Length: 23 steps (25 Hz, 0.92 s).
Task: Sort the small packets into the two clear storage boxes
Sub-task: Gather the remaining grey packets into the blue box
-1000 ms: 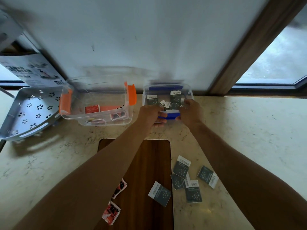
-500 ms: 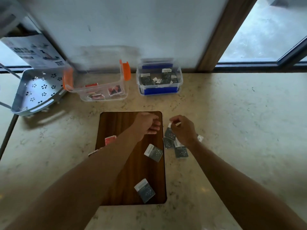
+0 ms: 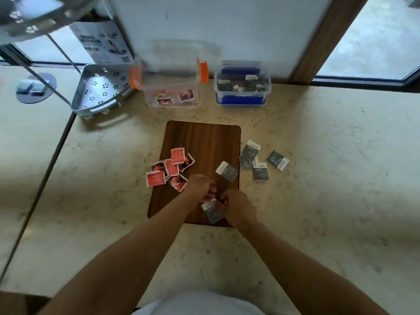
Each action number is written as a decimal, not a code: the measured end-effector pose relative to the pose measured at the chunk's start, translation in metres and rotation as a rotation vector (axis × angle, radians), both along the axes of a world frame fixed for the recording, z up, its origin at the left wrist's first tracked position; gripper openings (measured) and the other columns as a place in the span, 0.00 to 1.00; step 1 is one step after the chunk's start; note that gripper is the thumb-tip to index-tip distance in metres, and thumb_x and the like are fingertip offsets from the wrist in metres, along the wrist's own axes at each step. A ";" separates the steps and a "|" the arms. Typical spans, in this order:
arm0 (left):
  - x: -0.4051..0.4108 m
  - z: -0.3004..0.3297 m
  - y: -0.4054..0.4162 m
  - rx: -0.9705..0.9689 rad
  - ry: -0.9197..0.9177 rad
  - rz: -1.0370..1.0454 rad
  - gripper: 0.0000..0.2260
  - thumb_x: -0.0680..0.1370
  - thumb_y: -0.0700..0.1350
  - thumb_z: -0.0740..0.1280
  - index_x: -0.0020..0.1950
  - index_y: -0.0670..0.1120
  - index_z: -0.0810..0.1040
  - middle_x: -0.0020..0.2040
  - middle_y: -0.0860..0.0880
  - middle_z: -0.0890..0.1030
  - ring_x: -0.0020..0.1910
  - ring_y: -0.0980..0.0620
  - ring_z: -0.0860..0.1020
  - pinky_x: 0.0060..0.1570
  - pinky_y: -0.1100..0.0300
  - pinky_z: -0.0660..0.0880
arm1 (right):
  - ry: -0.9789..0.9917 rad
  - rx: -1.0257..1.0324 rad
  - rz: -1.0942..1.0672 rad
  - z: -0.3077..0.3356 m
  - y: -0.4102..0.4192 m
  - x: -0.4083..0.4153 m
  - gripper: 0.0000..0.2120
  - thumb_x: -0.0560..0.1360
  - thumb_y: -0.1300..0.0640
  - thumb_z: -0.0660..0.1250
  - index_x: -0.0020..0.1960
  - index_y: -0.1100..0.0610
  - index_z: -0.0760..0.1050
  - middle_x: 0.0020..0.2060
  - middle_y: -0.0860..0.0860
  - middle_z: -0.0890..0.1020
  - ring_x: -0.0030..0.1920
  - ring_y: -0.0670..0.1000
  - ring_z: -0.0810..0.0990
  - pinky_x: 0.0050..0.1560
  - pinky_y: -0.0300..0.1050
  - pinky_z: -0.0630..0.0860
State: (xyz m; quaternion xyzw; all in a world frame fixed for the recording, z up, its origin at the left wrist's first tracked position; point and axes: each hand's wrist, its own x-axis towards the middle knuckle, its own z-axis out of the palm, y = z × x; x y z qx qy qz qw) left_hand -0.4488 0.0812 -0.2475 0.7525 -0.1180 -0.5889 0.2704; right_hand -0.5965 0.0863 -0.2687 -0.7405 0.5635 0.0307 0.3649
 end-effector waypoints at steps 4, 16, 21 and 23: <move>0.002 -0.008 0.058 0.022 -0.168 -0.021 0.08 0.81 0.45 0.61 0.54 0.43 0.77 0.49 0.41 0.84 0.44 0.44 0.83 0.43 0.49 0.83 | 0.152 -0.026 0.064 -0.005 0.031 0.009 0.19 0.73 0.50 0.74 0.59 0.52 0.72 0.55 0.53 0.78 0.53 0.55 0.81 0.50 0.50 0.79; 0.009 -0.014 0.061 -0.091 0.112 0.202 0.09 0.79 0.39 0.68 0.59 0.42 0.80 0.54 0.42 0.82 0.52 0.46 0.82 0.47 0.53 0.83 | -0.279 0.233 -0.284 0.004 0.000 0.020 0.09 0.79 0.54 0.67 0.54 0.56 0.84 0.49 0.51 0.85 0.50 0.51 0.82 0.52 0.46 0.77; 0.020 -0.028 0.032 -0.083 0.239 0.307 0.06 0.79 0.36 0.67 0.56 0.38 0.79 0.59 0.37 0.81 0.56 0.40 0.82 0.52 0.47 0.82 | -0.215 0.113 -0.244 0.000 -0.038 0.026 0.10 0.79 0.55 0.66 0.57 0.55 0.82 0.56 0.51 0.83 0.55 0.50 0.81 0.53 0.40 0.73; 0.025 -0.032 0.026 -0.087 0.257 0.299 0.07 0.80 0.35 0.66 0.57 0.40 0.78 0.59 0.39 0.81 0.55 0.41 0.83 0.53 0.46 0.83 | -0.143 -0.038 -0.237 -0.002 -0.054 0.027 0.13 0.79 0.56 0.66 0.63 0.54 0.78 0.62 0.53 0.78 0.59 0.52 0.79 0.56 0.41 0.74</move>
